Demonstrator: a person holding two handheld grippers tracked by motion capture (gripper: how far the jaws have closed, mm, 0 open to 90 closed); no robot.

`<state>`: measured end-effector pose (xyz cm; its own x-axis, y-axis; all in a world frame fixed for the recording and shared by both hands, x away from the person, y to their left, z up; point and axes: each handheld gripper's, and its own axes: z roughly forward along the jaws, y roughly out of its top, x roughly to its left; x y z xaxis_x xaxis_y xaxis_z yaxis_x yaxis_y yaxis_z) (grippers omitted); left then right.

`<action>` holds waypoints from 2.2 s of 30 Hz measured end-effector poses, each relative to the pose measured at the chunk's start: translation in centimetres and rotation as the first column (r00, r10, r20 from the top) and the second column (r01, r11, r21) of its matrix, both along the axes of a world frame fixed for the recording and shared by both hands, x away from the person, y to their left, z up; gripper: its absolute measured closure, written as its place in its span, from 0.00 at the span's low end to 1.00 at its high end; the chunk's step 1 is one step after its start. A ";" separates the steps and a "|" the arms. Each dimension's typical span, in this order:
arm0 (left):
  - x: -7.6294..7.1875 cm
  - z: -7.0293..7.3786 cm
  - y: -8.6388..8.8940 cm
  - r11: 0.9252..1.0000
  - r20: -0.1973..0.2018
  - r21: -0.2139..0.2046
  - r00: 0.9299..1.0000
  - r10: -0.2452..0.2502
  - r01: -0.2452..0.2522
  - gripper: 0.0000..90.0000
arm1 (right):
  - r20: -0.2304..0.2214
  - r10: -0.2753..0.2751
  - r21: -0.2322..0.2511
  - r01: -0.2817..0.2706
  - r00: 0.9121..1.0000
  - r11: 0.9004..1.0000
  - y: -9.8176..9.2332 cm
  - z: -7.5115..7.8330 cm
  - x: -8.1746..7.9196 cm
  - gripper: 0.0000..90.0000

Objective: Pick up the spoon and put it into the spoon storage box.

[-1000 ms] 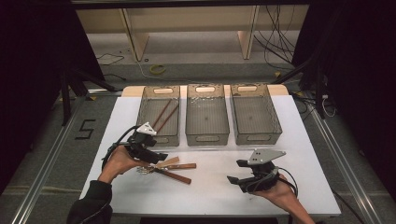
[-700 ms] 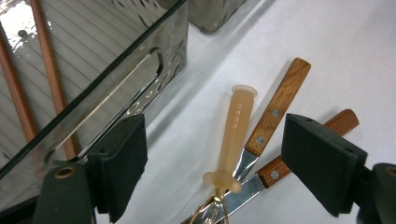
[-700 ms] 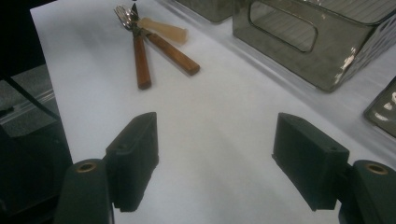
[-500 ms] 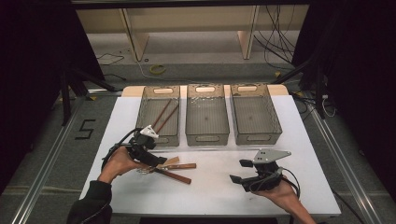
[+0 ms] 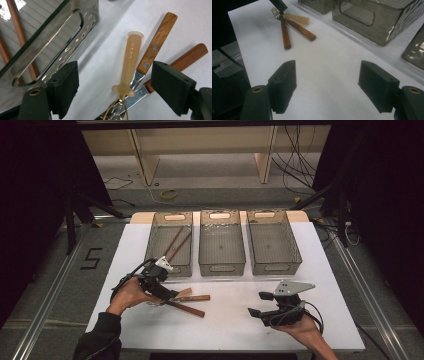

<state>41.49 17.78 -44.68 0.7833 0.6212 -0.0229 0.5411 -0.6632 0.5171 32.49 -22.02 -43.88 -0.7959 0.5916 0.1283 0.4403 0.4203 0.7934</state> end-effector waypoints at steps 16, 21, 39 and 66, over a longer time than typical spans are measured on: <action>0.3 0.0 -0.3 0.999 -0.010 0.026 1.000 -0.028 0.029 0.33 | 0.001 0.005 -0.014 -0.005 1.000 1.000 0.1 -0.1 -0.2 0.34; 0.4 -0.3 -0.5 0.997 -0.022 0.054 0.999 -0.046 0.047 0.41 | 0.001 0.007 -0.018 -0.007 1.000 1.000 0.1 -0.2 -0.2 0.35; 0.6 -1.6 -1.0 0.996 -0.122 0.073 0.992 -0.045 0.054 0.71 | 0.001 0.016 -0.027 -0.016 1.000 1.000 0.3 -0.3 -0.2 0.35; 0.8 -1.7 -1.3 0.997 -0.147 0.049 0.988 -0.054 0.062 0.81 | -0.004 0.022 -0.029 -0.022 1.000 0.999 0.3 -0.3 -0.2 0.36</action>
